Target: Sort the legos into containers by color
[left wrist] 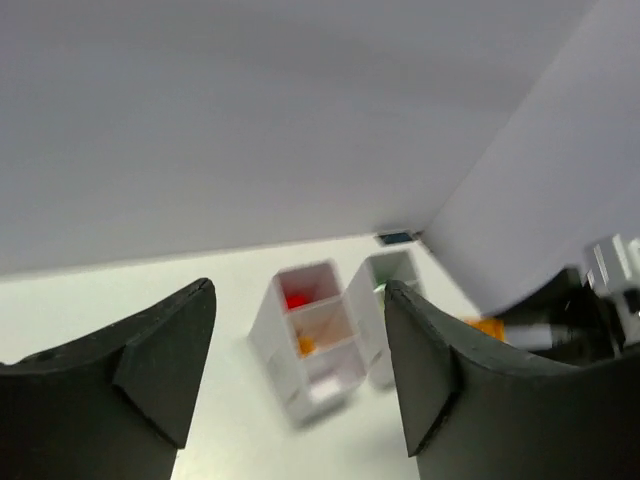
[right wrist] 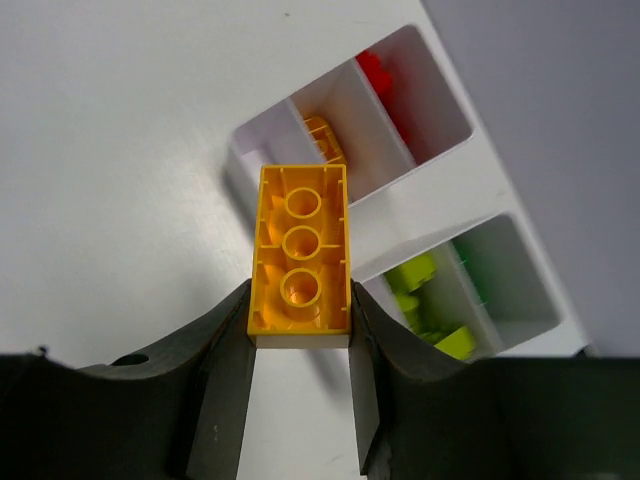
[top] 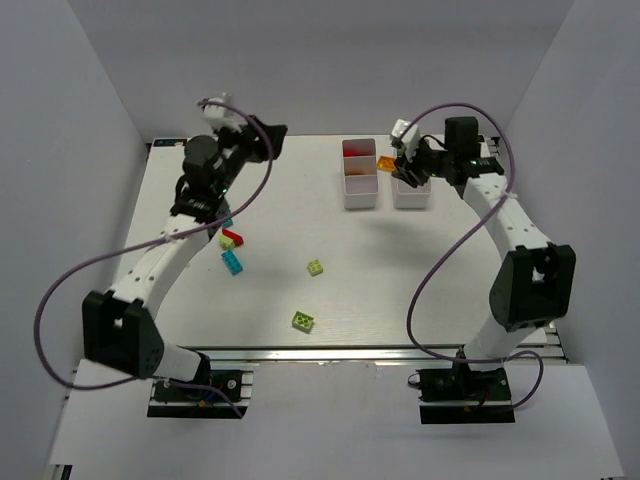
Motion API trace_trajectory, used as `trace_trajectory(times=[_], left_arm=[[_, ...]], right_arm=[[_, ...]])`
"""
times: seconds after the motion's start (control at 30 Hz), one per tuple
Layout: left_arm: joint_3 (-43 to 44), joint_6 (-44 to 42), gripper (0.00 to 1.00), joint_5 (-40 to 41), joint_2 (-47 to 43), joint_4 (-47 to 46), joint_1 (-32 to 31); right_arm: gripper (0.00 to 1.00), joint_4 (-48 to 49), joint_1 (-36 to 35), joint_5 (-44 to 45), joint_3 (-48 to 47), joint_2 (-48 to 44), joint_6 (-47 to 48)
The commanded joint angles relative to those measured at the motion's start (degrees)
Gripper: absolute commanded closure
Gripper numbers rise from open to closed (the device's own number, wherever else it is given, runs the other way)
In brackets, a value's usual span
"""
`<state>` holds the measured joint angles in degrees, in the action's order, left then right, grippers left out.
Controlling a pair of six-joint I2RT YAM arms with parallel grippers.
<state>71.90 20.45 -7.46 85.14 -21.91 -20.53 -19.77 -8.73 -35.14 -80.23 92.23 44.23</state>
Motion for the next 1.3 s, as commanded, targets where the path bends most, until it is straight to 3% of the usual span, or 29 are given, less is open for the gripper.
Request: trace_trajectory(times=[0.0, 0.27, 0.43, 0.7, 0.97, 1.03, 1.07, 1.1, 1.17, 1.27], left_arm=[[-7.98, 6.26, 0.21, -0.44, -6.26, 23.03, 3.21], [-27.31, 10.75, 0.18, 1.74, -26.94, 33.85, 5.33], [-31.29, 14.35, 0.17, 4.21, -34.68, 35.97, 5.42], [-30.33, 13.48, 0.17, 5.0, -35.75, 41.59, 5.51], [-29.36, 13.48, 0.17, 5.36, -35.49, 42.74, 5.5], [-29.45, 13.74, 0.17, 5.35, -35.57, 42.83, 5.51], [-29.36, 13.83, 0.17, 5.44, -35.49, 42.92, 5.42], [-29.45, 13.92, 0.17, 5.53, -35.57, 43.0, 5.5], [-28.84, 14.09, 0.17, 6.32, -35.49, 43.53, 5.51], [-27.0, 14.44, 0.16, 6.67, -34.7, 44.76, 5.5]], right_arm=[[1.0, -3.6, -3.13, 6.11, -9.67, 6.11, 13.65], [1.0, -8.35, -7.96, 14.56, -24.27, 21.58, 23.18], [1.0, -8.27, -9.63, 17.2, -28.84, 26.33, 24.76], [0.98, -8.01, -11.13, 18.87, -30.25, 29.5, 28.1], [0.76, -8.71, -12.1, 18.79, -29.73, 31.08, 30.48], [0.66, -8.45, -12.36, 18.87, -29.73, 31.17, 30.48], [0.61, -8.01, -12.36, 19.22, -29.64, 31.17, 30.31], [0.41, -7.83, -12.45, 19.4, -29.81, 31.35, 30.13], [0.21, -7.13, -12.54, 19.84, -30.25, 31.35, 28.99], [0.11, -6.69, -12.36, 20.1, -30.87, 30.82, 28.02]])
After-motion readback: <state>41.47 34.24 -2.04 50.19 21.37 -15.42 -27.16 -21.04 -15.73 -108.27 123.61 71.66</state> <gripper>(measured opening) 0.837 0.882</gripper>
